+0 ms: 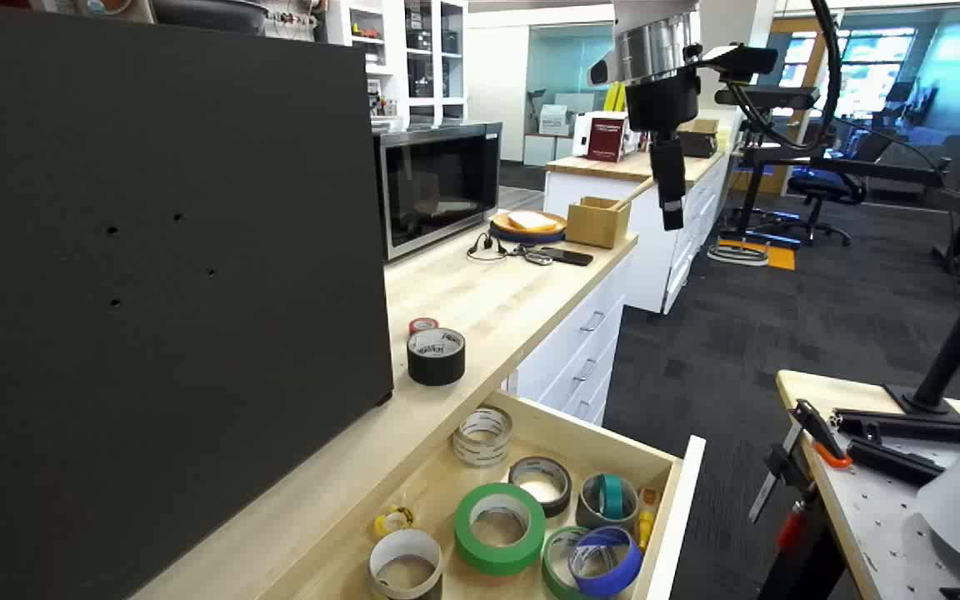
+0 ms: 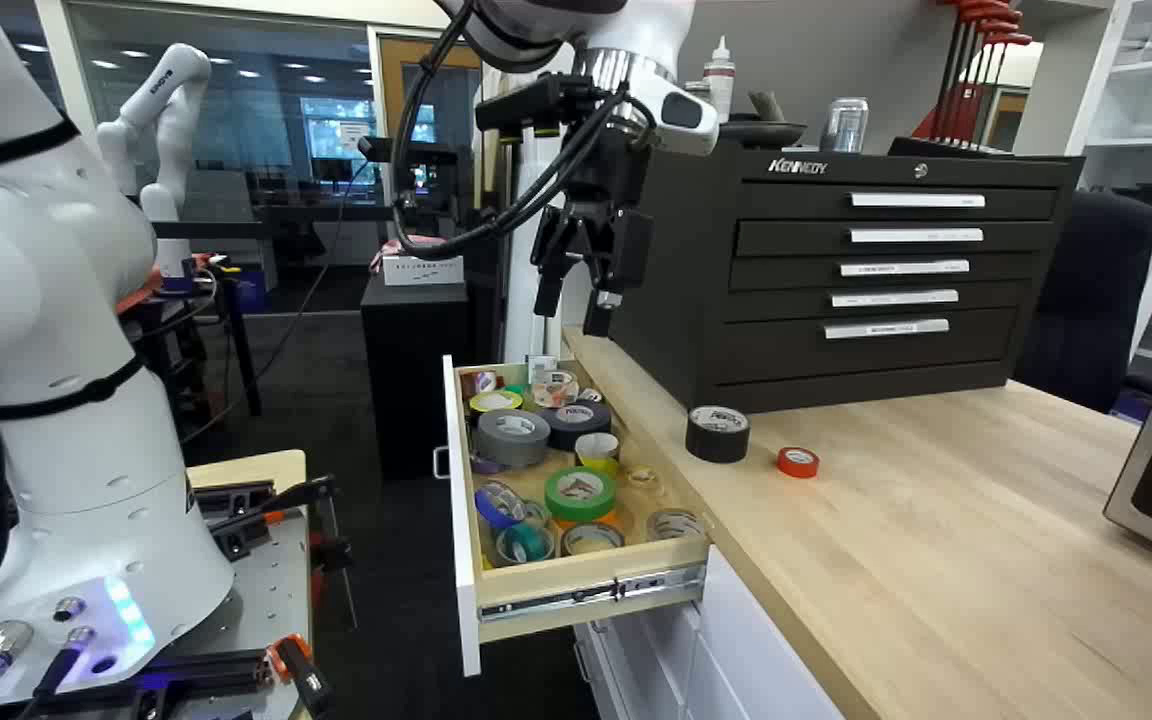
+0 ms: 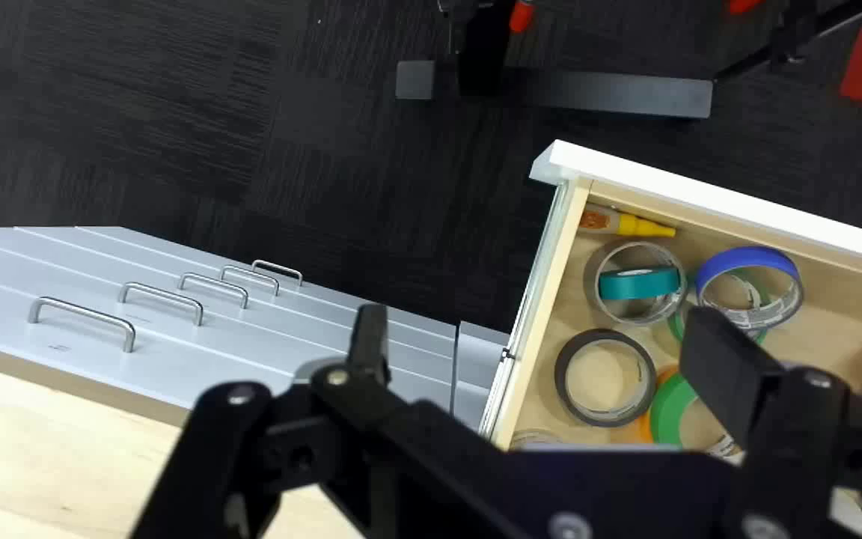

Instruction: Put the black tape in the topmost drawer

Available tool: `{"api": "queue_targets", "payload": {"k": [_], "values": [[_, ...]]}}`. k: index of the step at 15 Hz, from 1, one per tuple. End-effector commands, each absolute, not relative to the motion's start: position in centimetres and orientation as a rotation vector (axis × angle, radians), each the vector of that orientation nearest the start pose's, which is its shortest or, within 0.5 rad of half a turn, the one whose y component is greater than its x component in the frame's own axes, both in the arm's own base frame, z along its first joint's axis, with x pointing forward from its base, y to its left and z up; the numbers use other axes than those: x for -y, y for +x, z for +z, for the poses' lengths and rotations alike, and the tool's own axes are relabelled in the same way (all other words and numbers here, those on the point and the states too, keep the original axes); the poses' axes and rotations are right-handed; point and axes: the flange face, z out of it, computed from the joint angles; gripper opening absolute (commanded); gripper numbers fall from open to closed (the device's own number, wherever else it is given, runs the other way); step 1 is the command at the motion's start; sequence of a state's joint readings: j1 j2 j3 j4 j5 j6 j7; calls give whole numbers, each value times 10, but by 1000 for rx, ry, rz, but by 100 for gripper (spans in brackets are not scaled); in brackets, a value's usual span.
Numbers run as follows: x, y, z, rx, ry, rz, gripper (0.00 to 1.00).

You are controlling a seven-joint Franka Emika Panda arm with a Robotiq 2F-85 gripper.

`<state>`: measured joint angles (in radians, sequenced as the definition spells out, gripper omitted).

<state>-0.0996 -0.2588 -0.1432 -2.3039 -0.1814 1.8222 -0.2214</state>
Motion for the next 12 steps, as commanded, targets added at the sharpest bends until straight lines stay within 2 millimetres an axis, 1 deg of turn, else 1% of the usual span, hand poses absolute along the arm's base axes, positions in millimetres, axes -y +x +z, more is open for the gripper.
{"api": "queue_targets", "payload": {"k": [1, 10, 12], "values": [[122, 425, 434, 84, -3194, 399, 100], [121, 426, 432, 96, -3195, 394, 100], [117, 431, 429, 151, -3190, 378, 100]]}}
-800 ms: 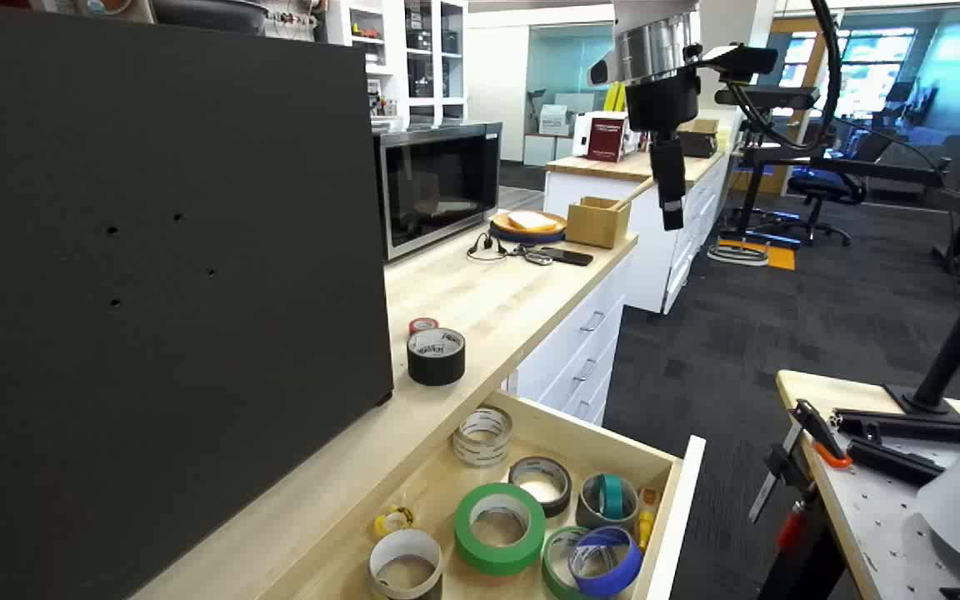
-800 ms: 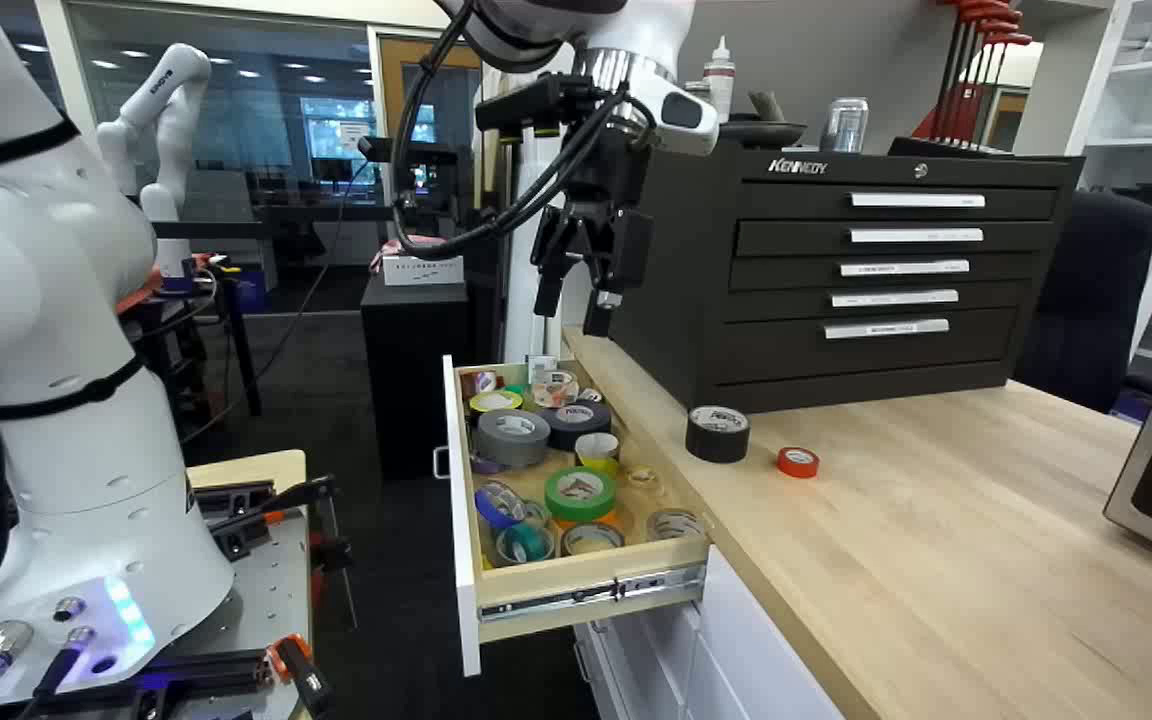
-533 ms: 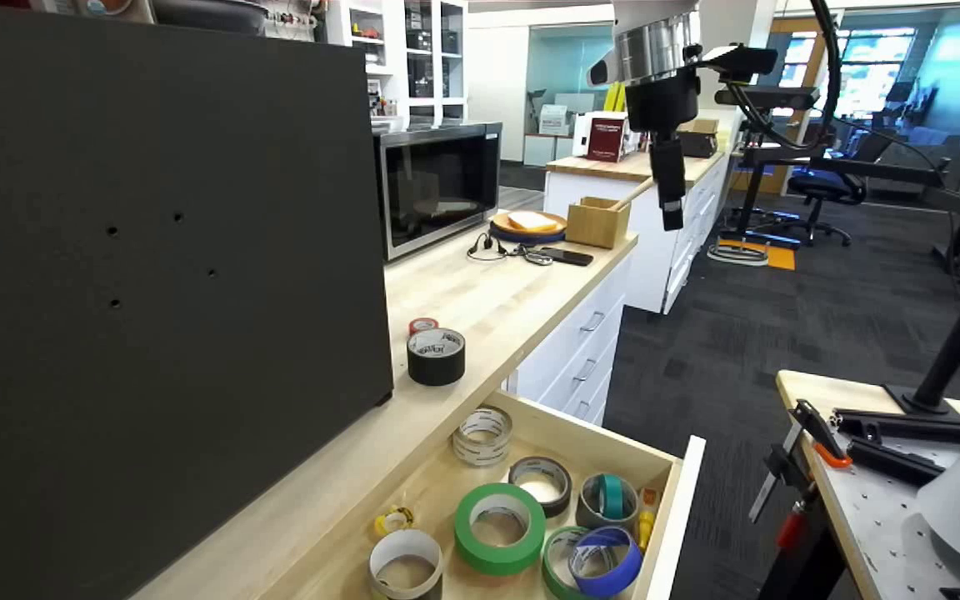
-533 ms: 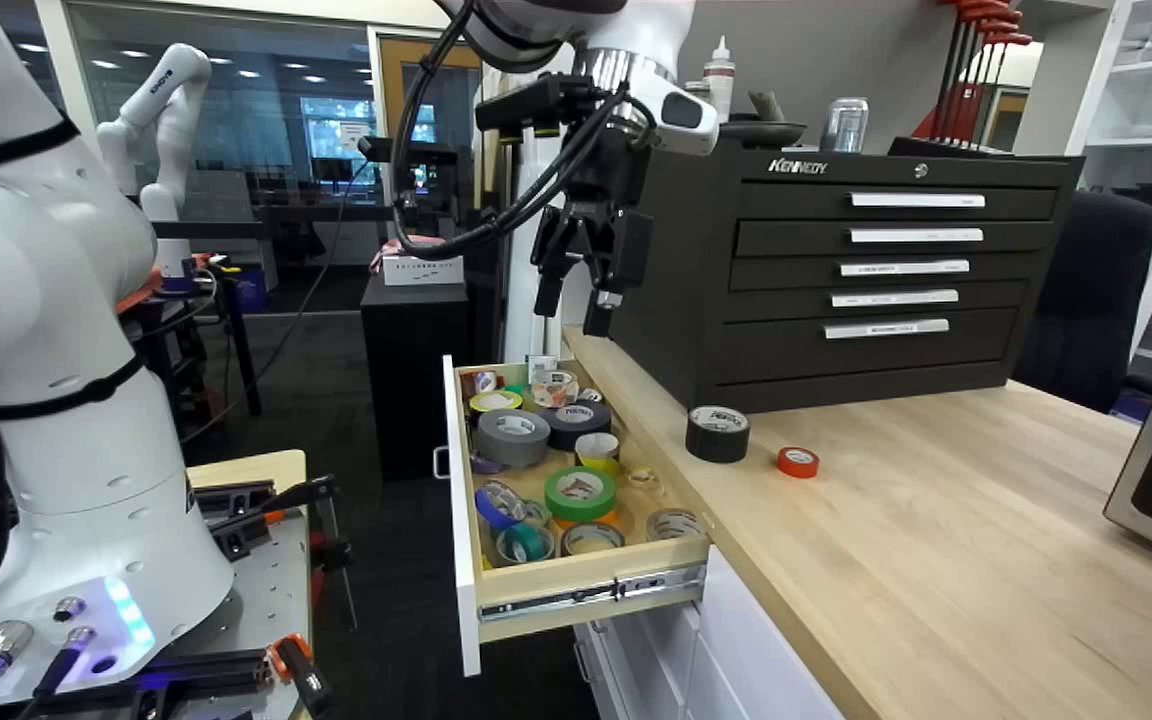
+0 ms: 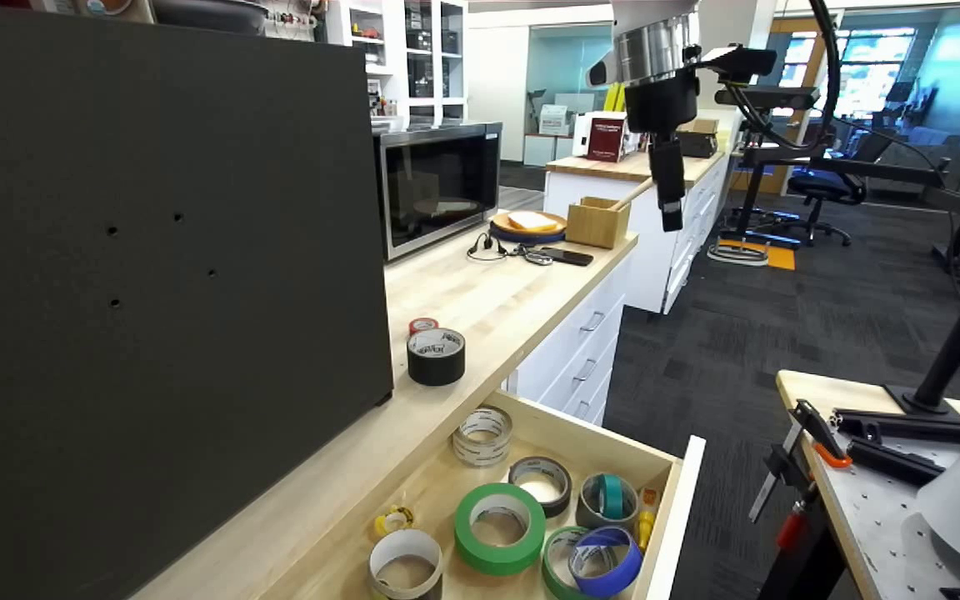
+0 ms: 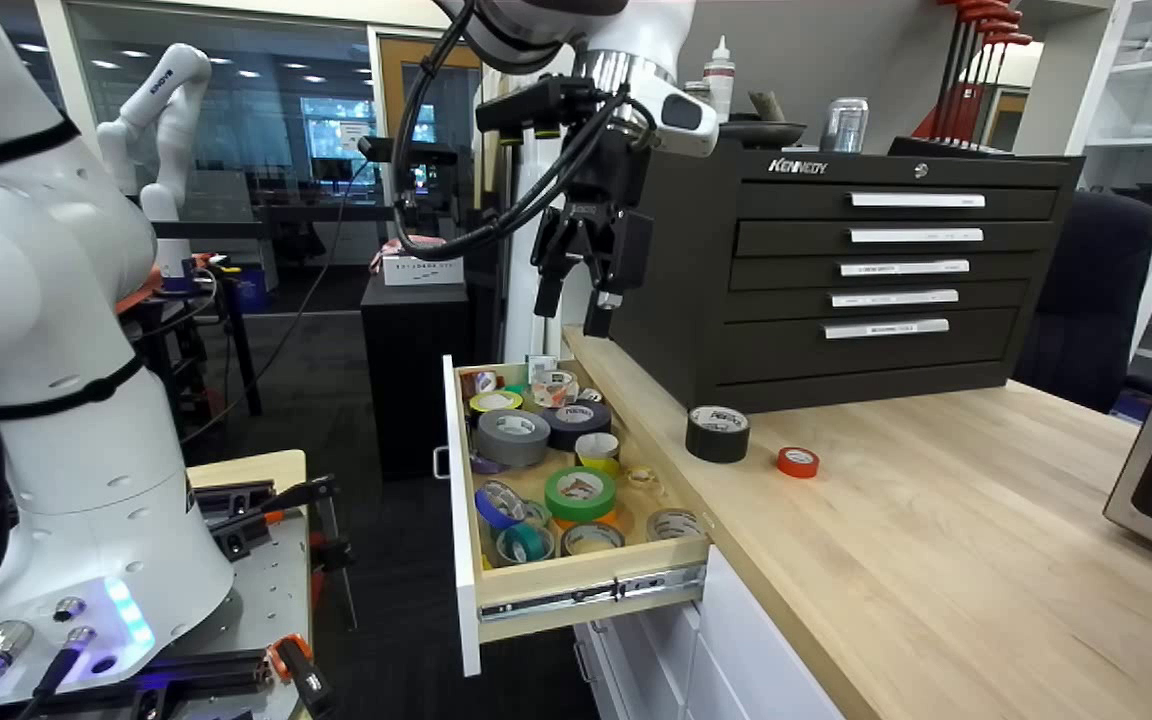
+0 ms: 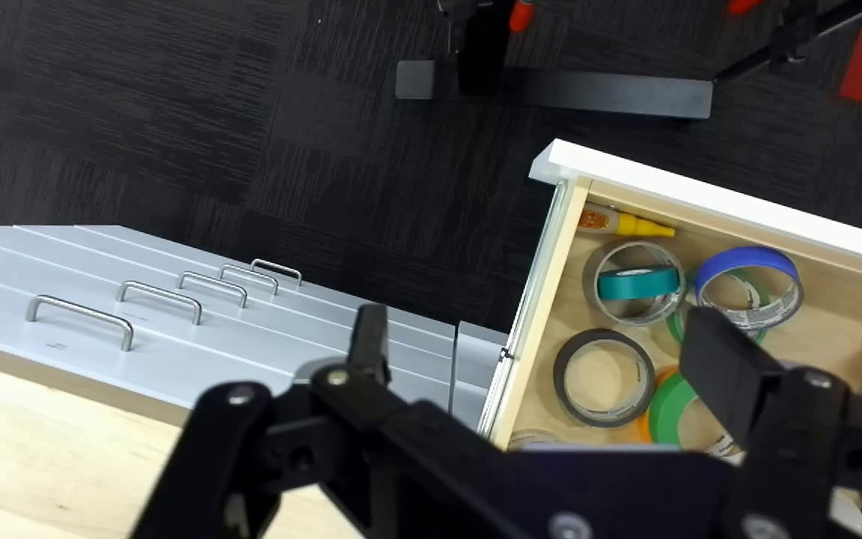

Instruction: Put the black tape in the topmost drawer

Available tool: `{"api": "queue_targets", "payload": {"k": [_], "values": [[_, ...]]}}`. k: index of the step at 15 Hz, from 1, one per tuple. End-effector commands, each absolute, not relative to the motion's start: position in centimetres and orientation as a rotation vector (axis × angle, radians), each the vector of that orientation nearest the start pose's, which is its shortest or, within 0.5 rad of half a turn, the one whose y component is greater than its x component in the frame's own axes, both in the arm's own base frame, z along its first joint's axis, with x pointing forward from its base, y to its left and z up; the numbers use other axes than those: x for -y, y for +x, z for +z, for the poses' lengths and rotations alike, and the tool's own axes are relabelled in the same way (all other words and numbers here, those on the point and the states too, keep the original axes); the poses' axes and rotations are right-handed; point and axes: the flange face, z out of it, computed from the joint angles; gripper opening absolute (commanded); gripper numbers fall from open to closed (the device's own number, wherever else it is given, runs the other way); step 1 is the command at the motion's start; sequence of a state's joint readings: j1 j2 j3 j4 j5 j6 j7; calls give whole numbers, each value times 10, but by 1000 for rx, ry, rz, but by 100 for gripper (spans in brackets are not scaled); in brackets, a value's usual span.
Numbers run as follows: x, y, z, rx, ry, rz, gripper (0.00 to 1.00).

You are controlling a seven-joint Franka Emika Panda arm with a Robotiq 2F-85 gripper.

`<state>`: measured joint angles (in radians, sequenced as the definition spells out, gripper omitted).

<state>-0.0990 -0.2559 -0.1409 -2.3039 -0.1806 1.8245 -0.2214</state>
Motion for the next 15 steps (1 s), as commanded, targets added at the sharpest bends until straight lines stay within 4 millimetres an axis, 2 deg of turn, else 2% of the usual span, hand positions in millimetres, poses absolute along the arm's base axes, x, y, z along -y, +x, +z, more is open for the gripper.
{"api": "queue_targets", "payload": {"k": [1, 5, 9, 12, 15], "values": [[114, 435, 428, 194, -3198, 360, 100], [101, 453, 421, 458, -3204, 231, 100], [97, 478, 407, 688, -3166, 97, 100], [91, 495, 389, 817, -3125, 35, 100], [79, 505, 377, 905, -3078, 3, 100]]}}
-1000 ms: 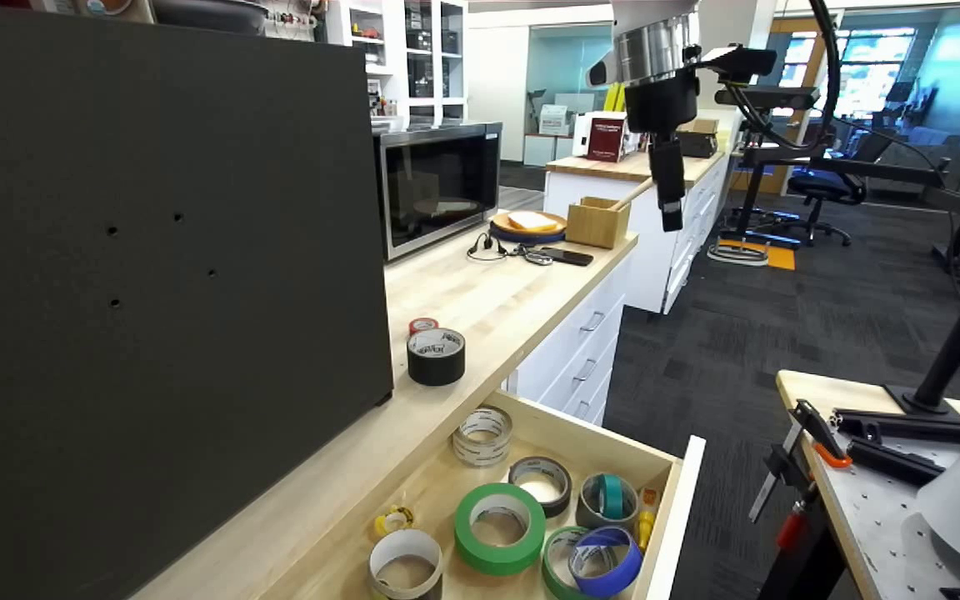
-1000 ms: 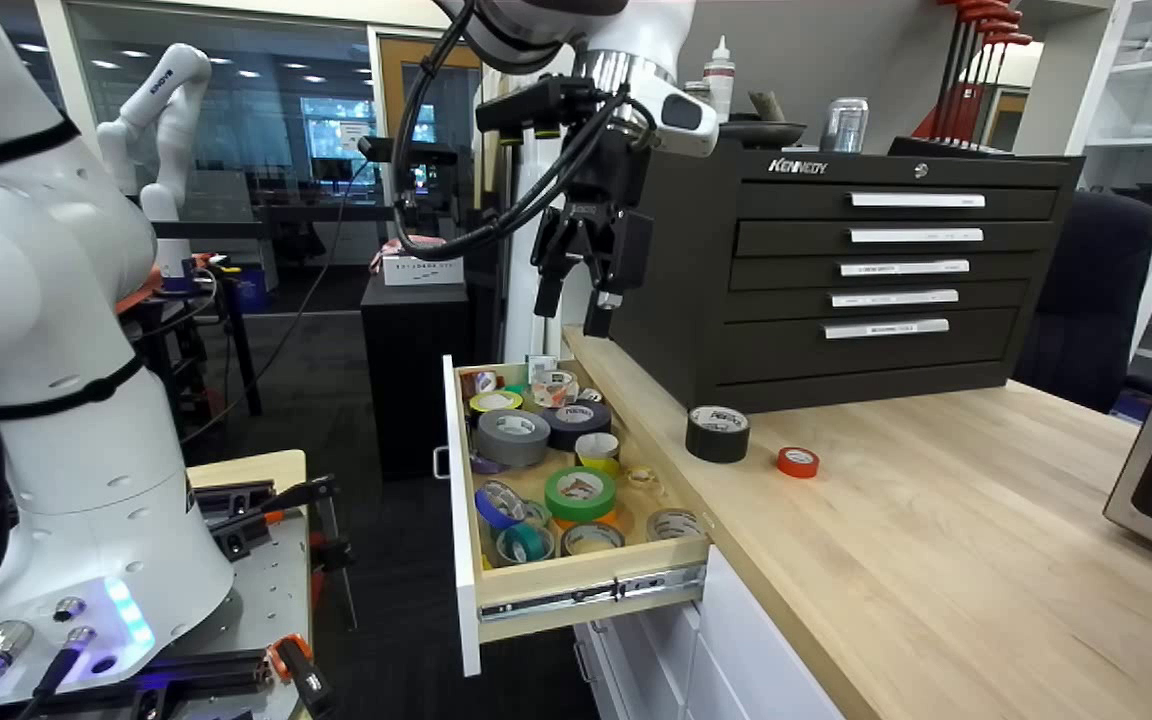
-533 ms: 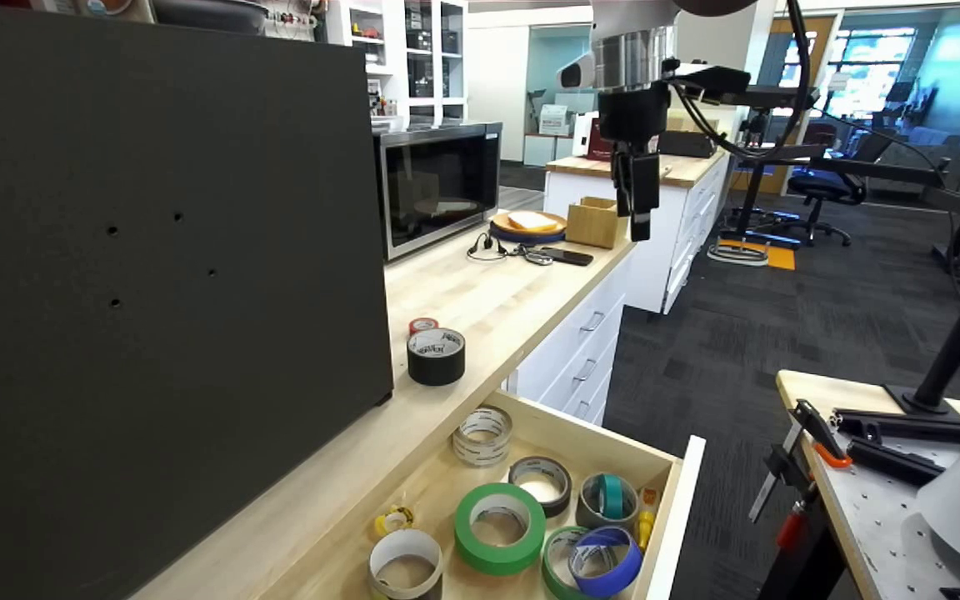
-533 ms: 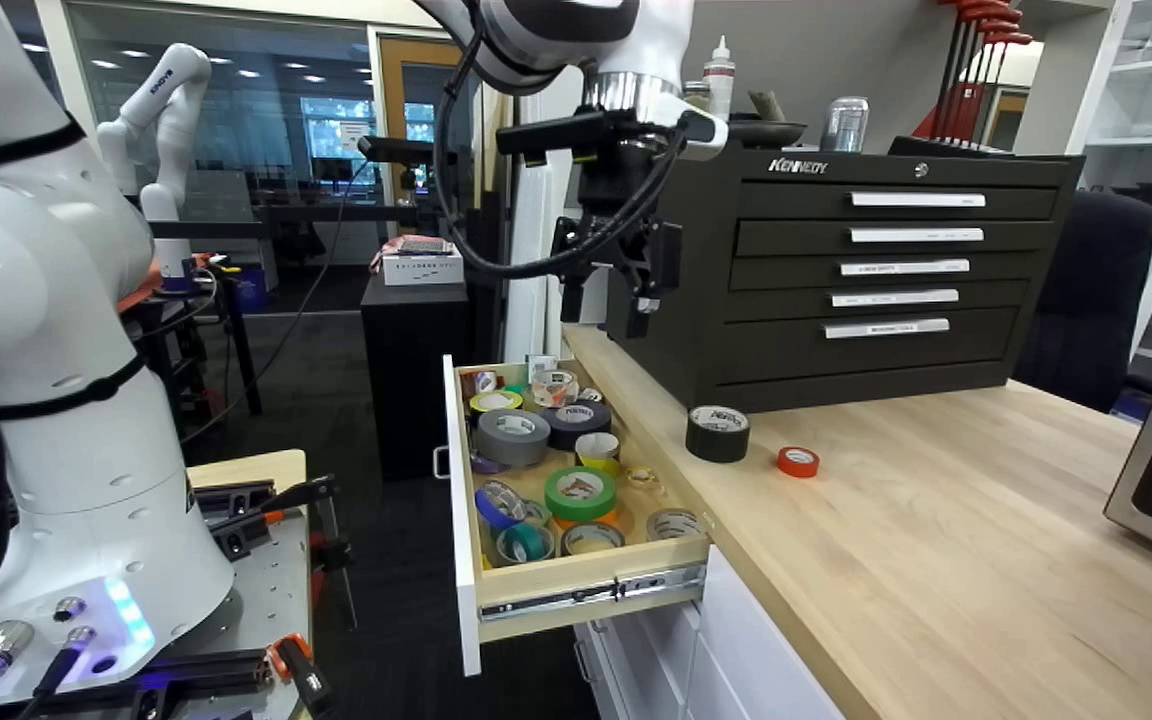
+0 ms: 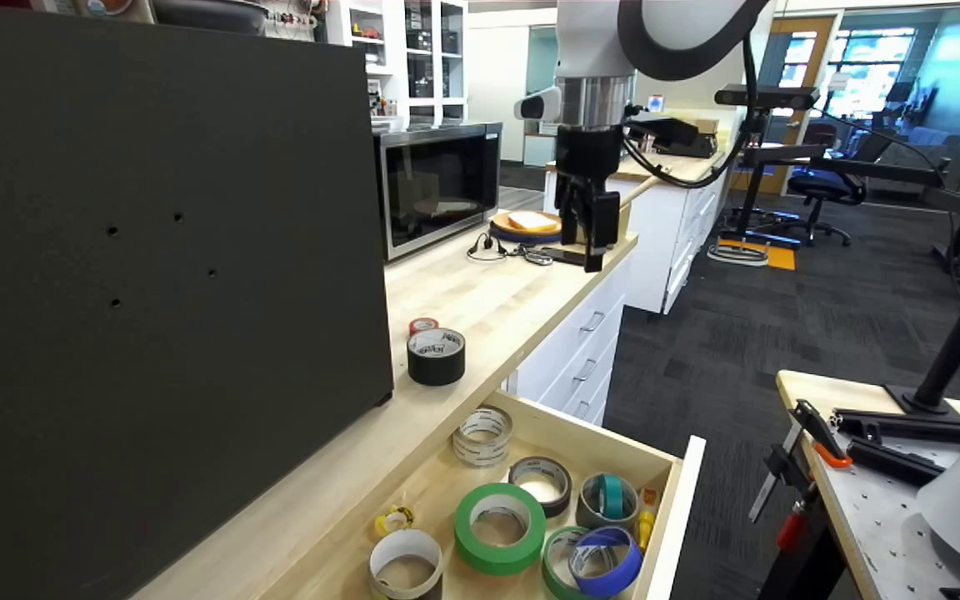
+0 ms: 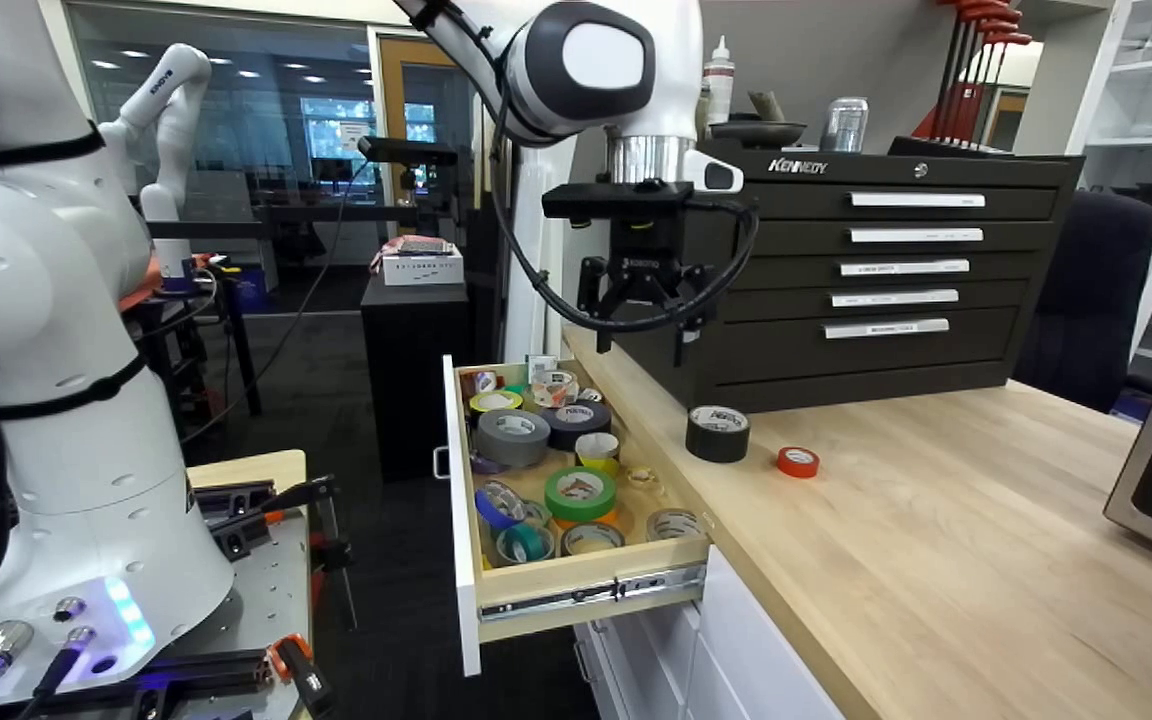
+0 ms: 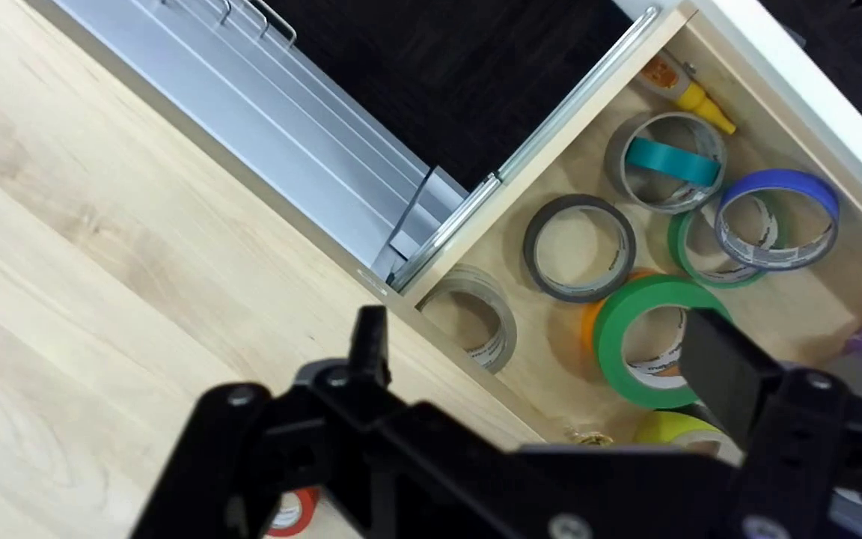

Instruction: Put the black tape in the topmost drawer

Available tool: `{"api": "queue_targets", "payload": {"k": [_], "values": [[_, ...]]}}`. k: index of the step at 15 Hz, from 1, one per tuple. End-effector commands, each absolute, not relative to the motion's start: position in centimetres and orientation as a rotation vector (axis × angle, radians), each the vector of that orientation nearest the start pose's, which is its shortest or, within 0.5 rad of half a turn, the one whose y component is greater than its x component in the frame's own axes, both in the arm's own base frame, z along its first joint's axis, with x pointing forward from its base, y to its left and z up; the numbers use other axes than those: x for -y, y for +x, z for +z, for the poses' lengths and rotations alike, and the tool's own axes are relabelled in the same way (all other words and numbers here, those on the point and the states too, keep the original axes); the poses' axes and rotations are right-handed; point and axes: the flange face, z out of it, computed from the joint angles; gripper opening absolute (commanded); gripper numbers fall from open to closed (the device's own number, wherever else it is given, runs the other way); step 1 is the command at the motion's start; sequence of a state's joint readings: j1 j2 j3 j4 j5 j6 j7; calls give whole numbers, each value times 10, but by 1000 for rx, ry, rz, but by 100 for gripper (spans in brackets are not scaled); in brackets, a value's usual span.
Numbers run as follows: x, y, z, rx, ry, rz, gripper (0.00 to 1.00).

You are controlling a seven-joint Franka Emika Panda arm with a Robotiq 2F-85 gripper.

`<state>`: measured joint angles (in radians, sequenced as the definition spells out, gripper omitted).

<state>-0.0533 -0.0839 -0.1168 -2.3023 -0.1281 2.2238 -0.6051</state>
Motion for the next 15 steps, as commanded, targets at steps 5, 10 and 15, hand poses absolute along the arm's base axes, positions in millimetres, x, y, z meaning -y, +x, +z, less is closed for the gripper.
{"api": "queue_targets", "payload": {"k": [5, 10, 15], "values": [[75, 501, 374, 900, -3081, 42, 100], [75, 502, 375, 902, -3081, 39, 100], [58, 516, 370, 990, -3051, -13, 100]]}}
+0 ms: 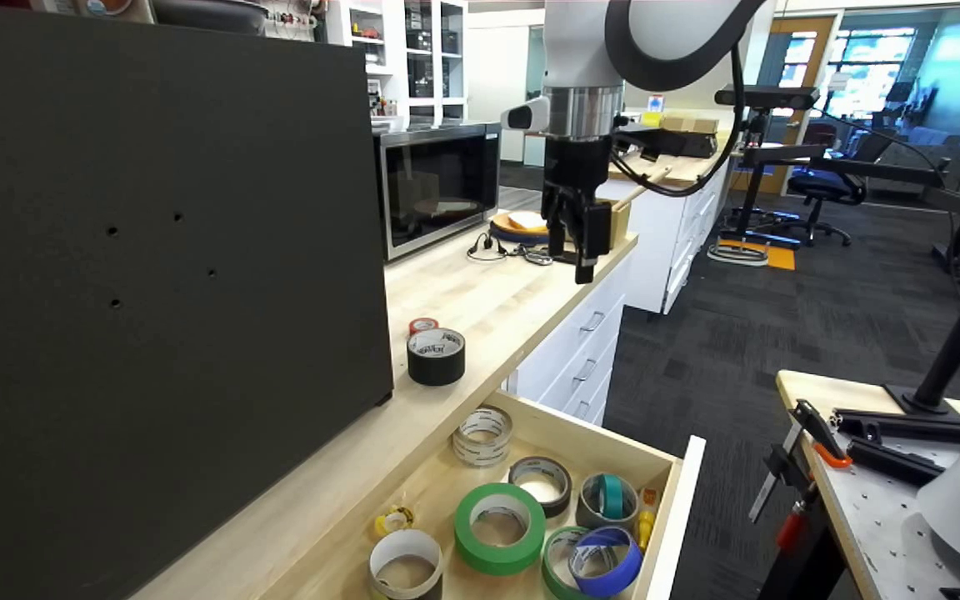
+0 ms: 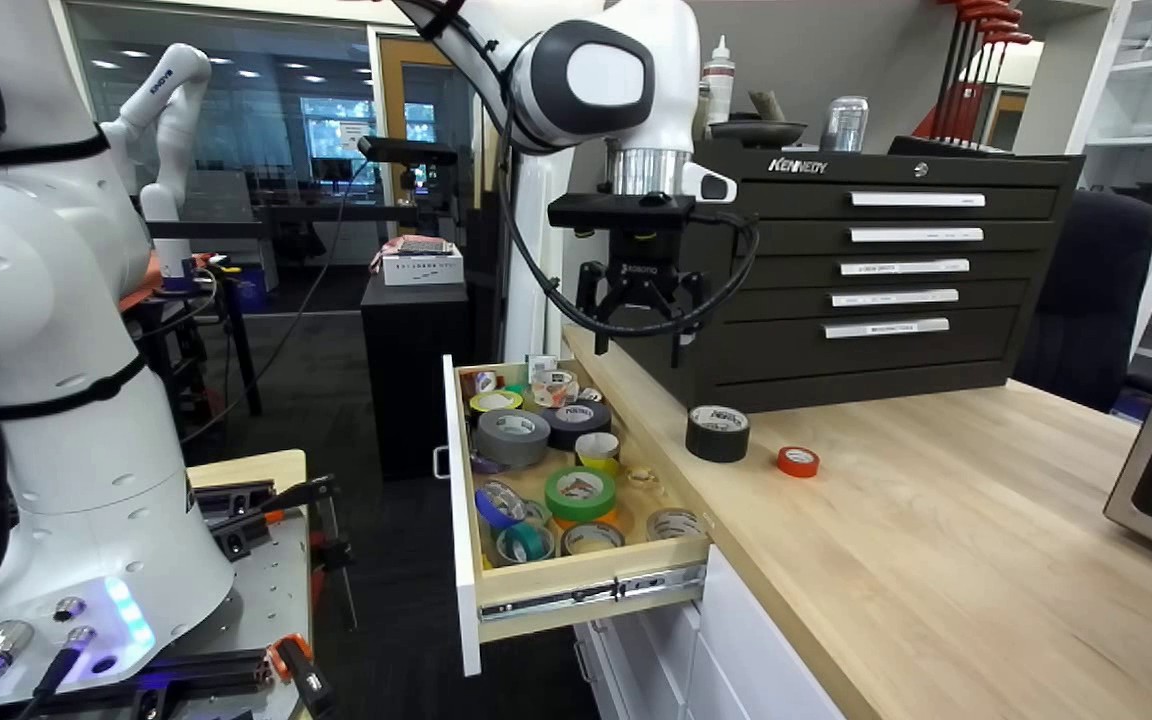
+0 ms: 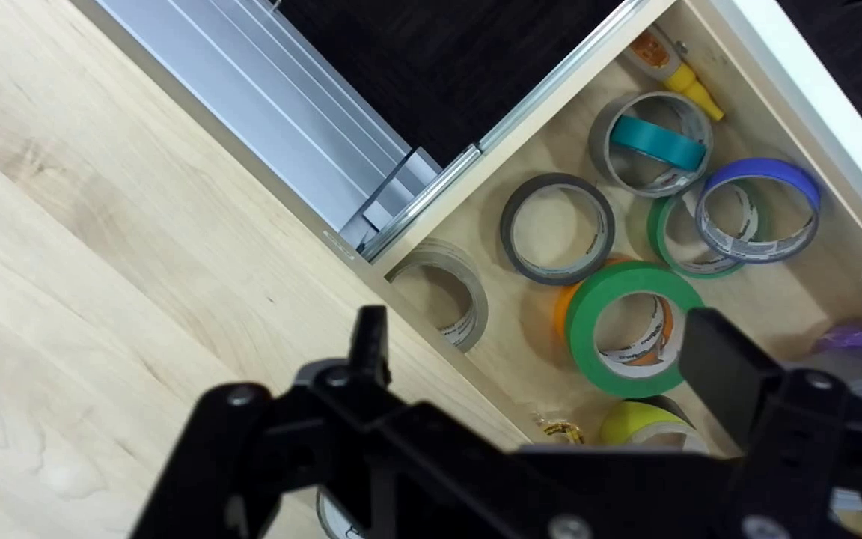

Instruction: Put the black tape in the topmost drawer

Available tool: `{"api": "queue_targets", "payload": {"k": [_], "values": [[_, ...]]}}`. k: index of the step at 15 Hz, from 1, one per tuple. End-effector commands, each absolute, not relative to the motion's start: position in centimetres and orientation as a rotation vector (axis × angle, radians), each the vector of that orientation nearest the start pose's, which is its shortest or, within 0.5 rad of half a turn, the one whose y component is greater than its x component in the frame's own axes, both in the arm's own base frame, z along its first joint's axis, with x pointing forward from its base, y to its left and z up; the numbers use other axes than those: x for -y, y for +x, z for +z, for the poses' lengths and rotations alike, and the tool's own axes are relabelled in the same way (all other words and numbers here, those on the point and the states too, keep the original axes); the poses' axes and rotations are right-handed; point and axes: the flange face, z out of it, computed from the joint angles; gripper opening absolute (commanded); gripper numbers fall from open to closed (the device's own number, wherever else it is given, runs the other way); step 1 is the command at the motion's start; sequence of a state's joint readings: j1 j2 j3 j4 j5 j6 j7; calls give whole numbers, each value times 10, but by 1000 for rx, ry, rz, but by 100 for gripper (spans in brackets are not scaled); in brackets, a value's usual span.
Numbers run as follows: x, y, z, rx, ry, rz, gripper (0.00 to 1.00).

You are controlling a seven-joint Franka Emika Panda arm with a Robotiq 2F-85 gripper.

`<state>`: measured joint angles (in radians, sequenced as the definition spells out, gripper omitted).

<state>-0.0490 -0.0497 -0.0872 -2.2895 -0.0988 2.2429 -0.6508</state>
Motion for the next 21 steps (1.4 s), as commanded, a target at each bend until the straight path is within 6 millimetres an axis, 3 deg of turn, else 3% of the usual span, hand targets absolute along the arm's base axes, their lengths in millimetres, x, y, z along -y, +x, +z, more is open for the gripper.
{"api": "queue_targets", "payload": {"k": [1, 5, 9, 11, 21], "values": [[51, 521, 369, 1037, -3038, -39, 100], [24, 540, 364, 1207, -2977, -102, 100], [11, 559, 355, 1373, -2880, -151, 100], [11, 559, 351, 1452, -2835, -170, 100], [13, 623, 312, 1762, -2655, -215, 100]]}}
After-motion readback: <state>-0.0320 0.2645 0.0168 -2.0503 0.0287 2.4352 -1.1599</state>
